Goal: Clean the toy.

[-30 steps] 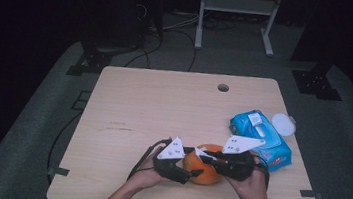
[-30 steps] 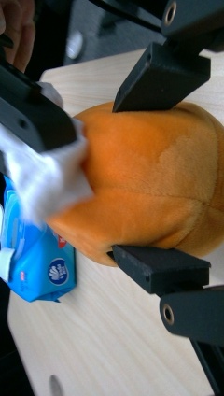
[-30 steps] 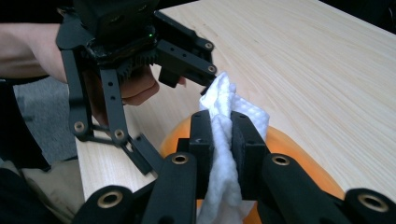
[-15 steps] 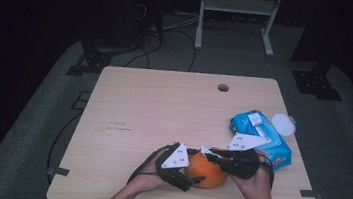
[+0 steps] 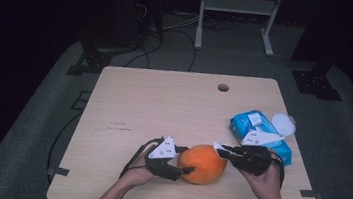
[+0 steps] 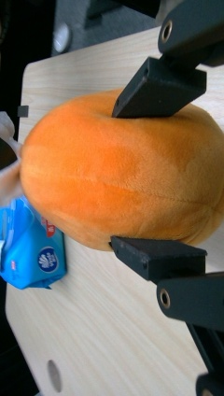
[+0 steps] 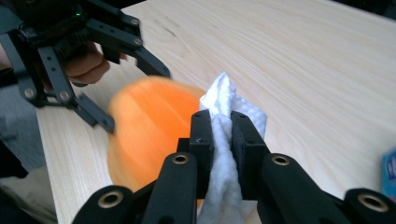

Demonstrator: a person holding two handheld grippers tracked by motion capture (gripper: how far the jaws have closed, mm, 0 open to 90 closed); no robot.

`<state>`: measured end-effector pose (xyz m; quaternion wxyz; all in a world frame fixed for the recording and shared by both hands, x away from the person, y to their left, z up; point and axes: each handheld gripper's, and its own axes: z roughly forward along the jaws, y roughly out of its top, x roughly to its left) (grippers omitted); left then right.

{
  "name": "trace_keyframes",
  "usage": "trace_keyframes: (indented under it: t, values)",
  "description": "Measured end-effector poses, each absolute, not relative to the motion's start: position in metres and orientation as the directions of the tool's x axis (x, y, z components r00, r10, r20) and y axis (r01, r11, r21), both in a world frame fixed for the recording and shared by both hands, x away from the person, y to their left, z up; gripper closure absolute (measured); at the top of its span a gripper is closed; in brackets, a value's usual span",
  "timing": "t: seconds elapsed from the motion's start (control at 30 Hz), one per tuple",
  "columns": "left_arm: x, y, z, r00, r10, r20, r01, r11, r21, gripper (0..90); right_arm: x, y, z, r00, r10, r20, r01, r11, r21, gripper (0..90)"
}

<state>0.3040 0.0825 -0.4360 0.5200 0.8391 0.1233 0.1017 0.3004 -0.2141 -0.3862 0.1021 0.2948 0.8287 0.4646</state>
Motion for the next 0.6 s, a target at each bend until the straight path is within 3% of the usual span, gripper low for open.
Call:
trace_keyframes:
  t: [0.07,0.17,0.3,0.6]
  values:
    - [0.304,0.078,-0.435,0.951,0.307,0.024,0.114,-0.422,0.899,23.8,0.299,-0.212,-0.387,-0.807,0.582,0.104,0.391,0.394,0.832,79.7]
    - [0.298,0.07,-0.434,0.959,0.275,0.064,0.07,-0.45,0.891,29.2,0.294,-0.196,-0.383,-0.835,0.544,0.08,0.35,0.413,0.841,79.7]
    - [0.3,0.075,-0.435,0.958,0.282,0.057,0.081,-0.455,0.887,34.7,0.294,-0.197,-0.383,-0.837,0.542,0.079,0.348,0.415,0.841,79.7]
    - [0.307,0.084,-0.441,0.957,0.29,-0.001,0.133,-0.436,0.89,34.2,0.309,-0.226,-0.393,-0.783,0.604,0.145,0.424,0.35,0.835,79.6]
